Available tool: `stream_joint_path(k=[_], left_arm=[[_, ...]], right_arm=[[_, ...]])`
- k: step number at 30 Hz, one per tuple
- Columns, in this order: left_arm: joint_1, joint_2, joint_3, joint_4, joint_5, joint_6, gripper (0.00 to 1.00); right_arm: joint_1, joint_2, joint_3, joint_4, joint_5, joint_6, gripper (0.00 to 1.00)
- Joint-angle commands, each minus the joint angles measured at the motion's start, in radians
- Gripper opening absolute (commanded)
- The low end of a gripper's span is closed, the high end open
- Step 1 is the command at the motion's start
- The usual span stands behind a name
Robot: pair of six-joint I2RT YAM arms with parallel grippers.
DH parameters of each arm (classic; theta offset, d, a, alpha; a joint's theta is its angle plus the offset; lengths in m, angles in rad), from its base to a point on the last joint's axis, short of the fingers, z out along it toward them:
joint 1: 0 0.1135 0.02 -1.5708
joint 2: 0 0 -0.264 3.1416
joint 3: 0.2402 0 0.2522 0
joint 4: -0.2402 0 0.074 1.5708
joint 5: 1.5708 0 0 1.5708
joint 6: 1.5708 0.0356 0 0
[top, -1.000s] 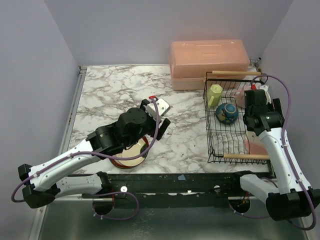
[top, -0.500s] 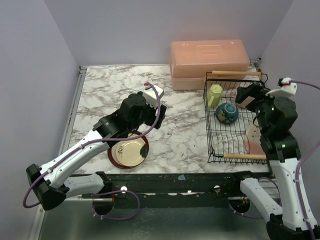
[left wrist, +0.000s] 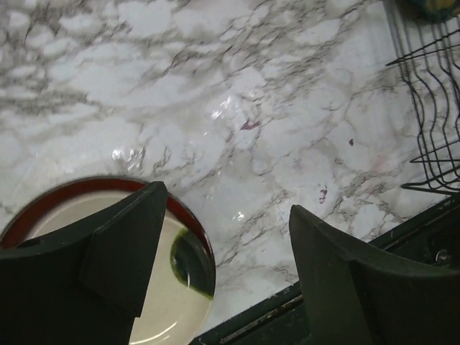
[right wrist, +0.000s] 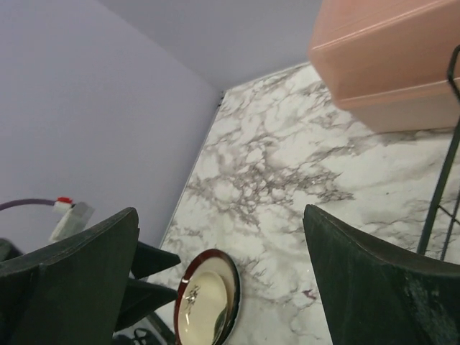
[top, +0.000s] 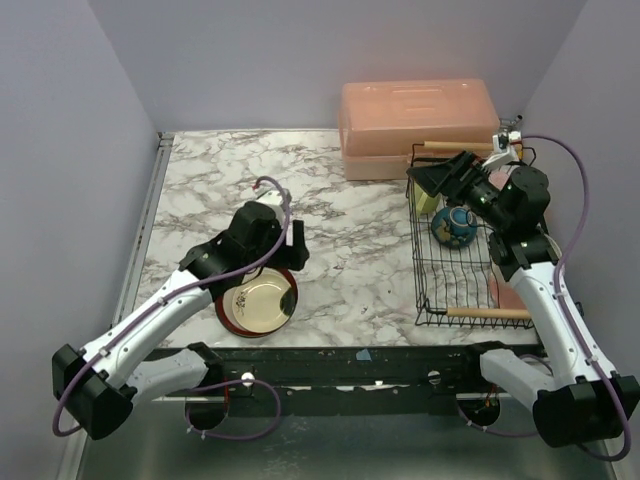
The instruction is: Load the mixed dishes into the dish rack
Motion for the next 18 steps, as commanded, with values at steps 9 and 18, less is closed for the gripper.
stream_joint_path(k=[9,18], left_arm=[[0.375,-0.370,-0.388,-0.206,0.056,-0.387,0.83],[0.476,-0.448,-0.487,-0.243,-0.006,-0.501,0.85]], right_arm=[[0.089,-0.013,-0.112,0.287,-0.277,0.105,0.98],[0.101,-0.053,-0.142,0.344,-0.304,0.130,0.99]])
